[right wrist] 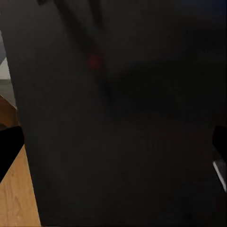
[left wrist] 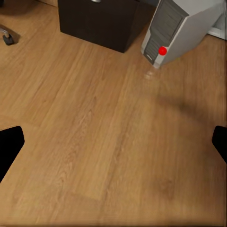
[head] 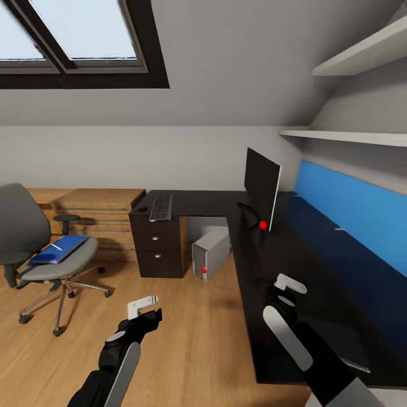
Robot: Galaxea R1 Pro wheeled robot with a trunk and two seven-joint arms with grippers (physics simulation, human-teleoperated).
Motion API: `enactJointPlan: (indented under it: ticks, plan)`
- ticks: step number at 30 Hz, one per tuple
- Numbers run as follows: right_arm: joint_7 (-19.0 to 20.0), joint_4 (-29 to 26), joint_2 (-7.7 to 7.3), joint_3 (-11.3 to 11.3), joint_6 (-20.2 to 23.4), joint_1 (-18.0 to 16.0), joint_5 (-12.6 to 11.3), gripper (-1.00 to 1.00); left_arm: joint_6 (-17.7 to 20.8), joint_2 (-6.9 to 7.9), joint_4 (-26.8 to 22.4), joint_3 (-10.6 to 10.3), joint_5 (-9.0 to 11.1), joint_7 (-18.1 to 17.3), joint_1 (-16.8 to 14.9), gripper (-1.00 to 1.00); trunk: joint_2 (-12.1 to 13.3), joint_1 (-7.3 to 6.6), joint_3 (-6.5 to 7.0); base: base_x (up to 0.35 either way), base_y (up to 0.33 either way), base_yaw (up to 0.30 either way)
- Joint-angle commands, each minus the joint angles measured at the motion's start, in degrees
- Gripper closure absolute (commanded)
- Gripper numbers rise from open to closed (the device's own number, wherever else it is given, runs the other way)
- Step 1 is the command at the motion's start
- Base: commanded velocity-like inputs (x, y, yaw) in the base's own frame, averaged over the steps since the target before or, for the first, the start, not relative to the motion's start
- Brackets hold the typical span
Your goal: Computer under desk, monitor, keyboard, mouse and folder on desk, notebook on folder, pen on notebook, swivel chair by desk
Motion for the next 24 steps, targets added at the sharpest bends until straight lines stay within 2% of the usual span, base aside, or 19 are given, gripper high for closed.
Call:
enactJointPlan:
  ticks: [1, 7, 9, 15, 17, 24]
  plan:
    - [0.1, 0.4, -0.49, 0.1, 0.4, -0.1, -0.2, -1.0, 0.1, 0.0, -0.1, -0.1, 0.6, 0.5, 0.0, -1.0, 0.0, 0.0, -0.06, -0.005, -0.344, 0.0]
    - [3.8, 2.7, -3.53, -0.1, 0.6, -0.6, -0.3, -1.0, 0.1, 0.01, -0.1, 0.0, 0.6, 0.4, 0.0, -1.0, 0.0, 0.0, -0.06, -0.003, -0.345, 0.0]
    - [6.2, 6.0, -4.84, -0.5, 0.7, -2.1, -0.3, -1.0, 0.1, -0.01, -0.1, -0.1, 0.6, 0.4, 0.0, -1.0, 0.0, 0.0, -0.06, -0.001, -0.334, 0.0]
    - [11.0, 13.9, -5.69, -1.8, 1.0, -5.4, -0.4, -1.0, 0.1, -0.01, -0.1, -0.1, 0.6, 0.4, 0.0, -1.0, 0.0, 0.0, -0.06, 0.0, -0.161, 0.0]
    - [14.1, 17.6, -5.83, -2.1, 2.3, -7.0, -0.4, -1.0, 0.1, -0.02, -0.1, -0.1, 0.6, 0.4, 0.0, -1.0, 0.0, 0.0, -0.06, 0.0, -0.039, 0.0]
    - [18.5, 25.3, -5.9, -3.9, 4.0, -10.1, -0.5, -1.0, 0.1, -0.1, -0.2, -0.2, 0.6, 0.6, 0.0, -1.0, 0.0, 0.0, -0.06, 0.0, -0.013, 0.0]
